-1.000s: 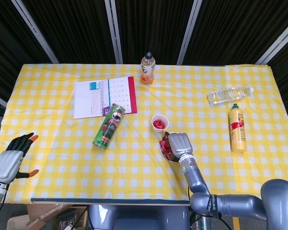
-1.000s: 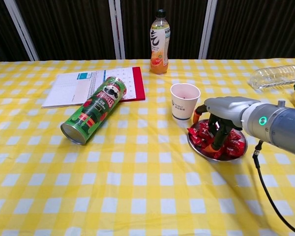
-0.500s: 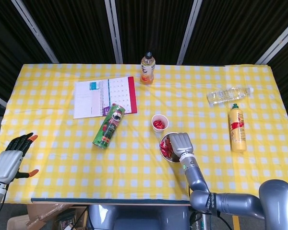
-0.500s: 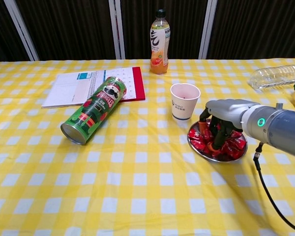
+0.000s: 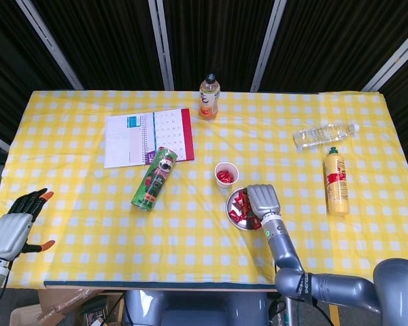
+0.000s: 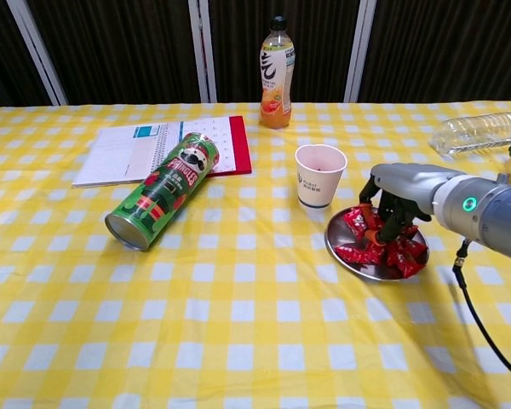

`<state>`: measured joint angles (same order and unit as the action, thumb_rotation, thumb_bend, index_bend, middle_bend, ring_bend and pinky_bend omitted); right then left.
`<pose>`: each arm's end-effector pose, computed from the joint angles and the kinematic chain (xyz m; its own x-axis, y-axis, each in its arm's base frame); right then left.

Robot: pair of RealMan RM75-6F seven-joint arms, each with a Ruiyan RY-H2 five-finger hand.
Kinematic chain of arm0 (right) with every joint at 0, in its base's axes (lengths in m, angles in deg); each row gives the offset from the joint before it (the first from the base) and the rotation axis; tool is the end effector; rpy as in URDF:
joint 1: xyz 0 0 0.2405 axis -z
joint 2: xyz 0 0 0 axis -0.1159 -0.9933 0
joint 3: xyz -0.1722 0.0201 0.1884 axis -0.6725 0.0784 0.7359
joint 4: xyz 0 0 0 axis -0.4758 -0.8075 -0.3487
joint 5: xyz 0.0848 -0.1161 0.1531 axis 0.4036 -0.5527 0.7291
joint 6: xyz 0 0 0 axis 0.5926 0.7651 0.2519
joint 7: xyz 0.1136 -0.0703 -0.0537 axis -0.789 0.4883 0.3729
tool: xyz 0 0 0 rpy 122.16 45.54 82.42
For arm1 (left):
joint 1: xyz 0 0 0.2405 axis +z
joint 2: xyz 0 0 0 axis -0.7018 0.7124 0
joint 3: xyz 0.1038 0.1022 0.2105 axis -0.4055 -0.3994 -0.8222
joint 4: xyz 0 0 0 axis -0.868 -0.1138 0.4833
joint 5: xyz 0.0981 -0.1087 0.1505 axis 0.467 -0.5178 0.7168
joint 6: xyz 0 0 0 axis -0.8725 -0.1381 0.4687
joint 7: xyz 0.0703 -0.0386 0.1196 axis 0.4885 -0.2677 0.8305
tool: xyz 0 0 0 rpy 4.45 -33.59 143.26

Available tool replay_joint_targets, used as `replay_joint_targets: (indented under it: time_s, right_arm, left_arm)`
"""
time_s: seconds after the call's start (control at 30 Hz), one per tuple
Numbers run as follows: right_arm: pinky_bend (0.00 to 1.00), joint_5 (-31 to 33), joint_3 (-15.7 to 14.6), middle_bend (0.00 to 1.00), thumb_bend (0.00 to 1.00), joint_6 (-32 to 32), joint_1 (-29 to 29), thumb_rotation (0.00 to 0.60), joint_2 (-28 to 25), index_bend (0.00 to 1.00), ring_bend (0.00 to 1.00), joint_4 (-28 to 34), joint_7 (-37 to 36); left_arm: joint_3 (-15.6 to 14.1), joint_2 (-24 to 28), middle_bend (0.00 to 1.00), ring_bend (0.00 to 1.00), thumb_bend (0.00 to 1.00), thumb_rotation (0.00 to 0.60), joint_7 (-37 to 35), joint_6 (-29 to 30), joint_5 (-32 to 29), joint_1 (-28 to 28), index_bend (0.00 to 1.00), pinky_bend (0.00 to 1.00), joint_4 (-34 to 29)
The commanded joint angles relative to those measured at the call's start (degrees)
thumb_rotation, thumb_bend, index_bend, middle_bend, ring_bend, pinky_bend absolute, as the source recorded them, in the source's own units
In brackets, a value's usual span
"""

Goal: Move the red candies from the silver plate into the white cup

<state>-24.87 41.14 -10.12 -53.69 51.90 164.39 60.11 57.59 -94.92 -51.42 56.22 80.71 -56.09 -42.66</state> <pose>-0.1546 -0.3386 -0.0449 0.4018 -0.4039 0.8218 -0.9120 -0.0961 0.3987 -0.3016 0.1975 0.1374 0.3602 0.2451 0.9001 0.9318 -0.0485 -0.3597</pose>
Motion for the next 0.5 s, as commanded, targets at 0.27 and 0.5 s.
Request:
replay_joint_targets:
  time_s: [0.27, 0.5]
  right_arm:
    - [0.81, -2.5, 3.4, 0.72, 0.57, 3.6, 0.1, 0.6, -6.1, 0.68, 0.75, 7.8, 0.5]
    - [0.81, -1.3, 7.3, 0.72, 0.57, 4.2, -2.0, 0.6, -8.3, 0.68, 0.75, 9.6, 1.6]
  left_arm:
    - [0.0, 0.1, 0.0, 0.0, 0.03, 0.6, -0.3, -0.1, 0.1, 0.0, 0.0, 0.0, 0.1]
    - [0.0, 0.1, 0.0, 0.0, 0.03, 0.6, -0.6, -0.3, 0.1, -0.1, 0.0, 0.0, 0.1]
